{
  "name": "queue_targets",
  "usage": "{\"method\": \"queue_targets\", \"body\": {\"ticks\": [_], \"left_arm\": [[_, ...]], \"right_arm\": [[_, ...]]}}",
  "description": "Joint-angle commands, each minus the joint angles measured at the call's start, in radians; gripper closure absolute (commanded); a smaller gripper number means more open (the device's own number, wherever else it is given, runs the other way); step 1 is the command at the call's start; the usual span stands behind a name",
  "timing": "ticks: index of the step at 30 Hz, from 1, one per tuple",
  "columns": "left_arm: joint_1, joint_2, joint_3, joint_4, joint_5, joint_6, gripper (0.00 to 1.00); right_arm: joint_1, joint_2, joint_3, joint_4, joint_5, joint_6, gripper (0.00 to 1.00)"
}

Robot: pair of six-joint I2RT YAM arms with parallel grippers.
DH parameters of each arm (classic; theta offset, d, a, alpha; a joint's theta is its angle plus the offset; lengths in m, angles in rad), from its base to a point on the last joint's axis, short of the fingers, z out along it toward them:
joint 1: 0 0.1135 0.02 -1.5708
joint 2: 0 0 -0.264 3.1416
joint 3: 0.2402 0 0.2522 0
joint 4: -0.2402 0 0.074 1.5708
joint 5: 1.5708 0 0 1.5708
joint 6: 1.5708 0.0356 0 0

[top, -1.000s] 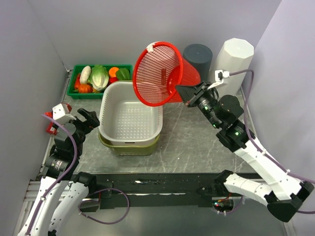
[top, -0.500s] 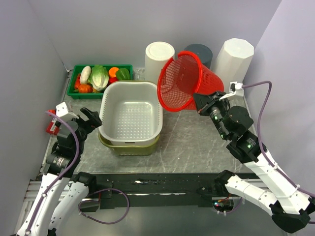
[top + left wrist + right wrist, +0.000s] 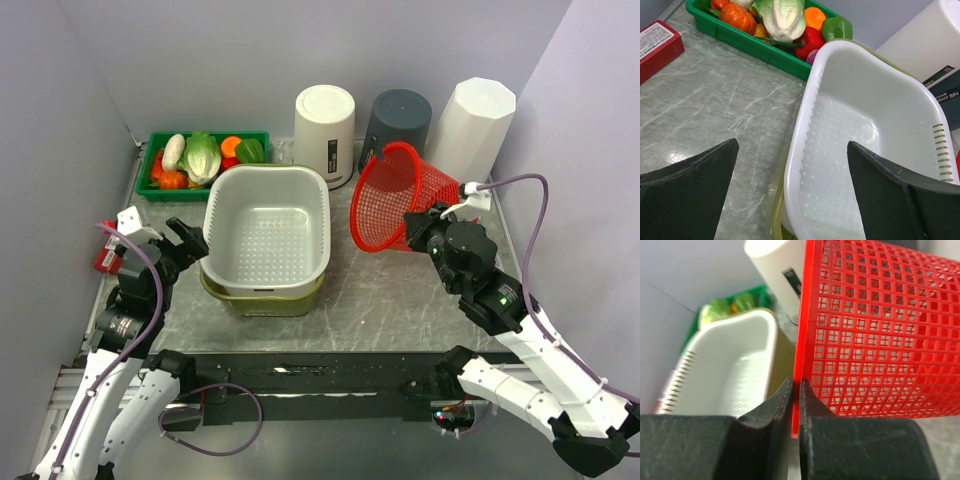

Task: Turn the large container upside down
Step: Turn the container upside down at the center of the board.

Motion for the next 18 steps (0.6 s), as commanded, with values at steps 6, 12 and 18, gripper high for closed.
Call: {"method": "queue_targets", "body": {"ticks": [6, 12, 18], "left_arm": [[0.003, 0.019, -0.001, 0.033, 0.024, 0.015, 0.04], [0.003, 0.026, 0.001, 0.035, 0.030, 0.017, 0.04], [0.003, 0.035, 0.003, 0.035, 0.033, 0.017, 0.04]], "right_arm": [[-0.004, 0.029, 0.013, -0.069, 0.117, -0.099, 0.99], [-0.003, 0.089, 0.057, -0.144, 0.177, -0.164, 0.99], [-0.001, 0.130, 0.082, -0.195, 0.244, -0.198, 1.00]]}}
